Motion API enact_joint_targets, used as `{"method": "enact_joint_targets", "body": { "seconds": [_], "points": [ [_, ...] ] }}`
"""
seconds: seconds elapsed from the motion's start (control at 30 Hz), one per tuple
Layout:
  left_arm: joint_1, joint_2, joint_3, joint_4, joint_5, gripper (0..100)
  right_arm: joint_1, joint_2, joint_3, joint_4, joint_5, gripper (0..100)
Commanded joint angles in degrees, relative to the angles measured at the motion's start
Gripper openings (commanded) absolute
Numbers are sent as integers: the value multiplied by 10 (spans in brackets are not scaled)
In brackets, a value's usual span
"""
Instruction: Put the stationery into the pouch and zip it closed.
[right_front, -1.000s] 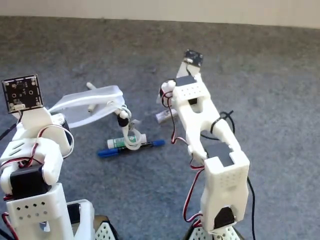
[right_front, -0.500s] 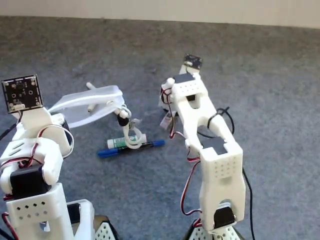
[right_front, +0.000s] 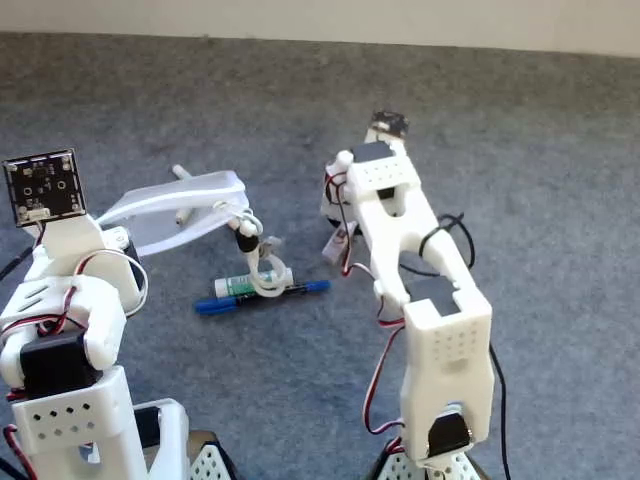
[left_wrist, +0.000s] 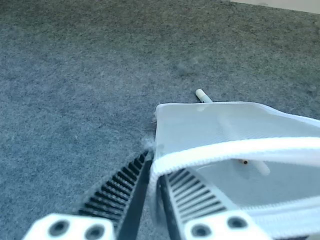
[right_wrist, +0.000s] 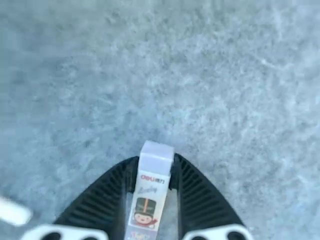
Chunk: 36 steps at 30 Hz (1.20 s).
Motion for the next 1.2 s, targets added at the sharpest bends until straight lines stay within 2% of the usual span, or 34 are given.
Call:
{"method": "enact_joint_targets", "body": {
  "seconds": [0.0, 0.27, 0.5, 1.0, 1.17],
  "points": [
    [-3, 0, -7, -17, 4, 7, 1, -70, -20, 10, 33, 4],
    [-3, 0, -8, -17, 4, 7, -7, -137, -21, 97, 84, 4],
    [-3, 0, -7, -13, 4, 7, -20, -172, -21, 140, 243, 4],
    [-4, 0, -7, -13, 4, 7, -23, -266, -20, 176, 193, 4],
    [-4, 0, -7, -15, 4, 7, -58, -289, -20, 198, 193, 4]
  ]
}}
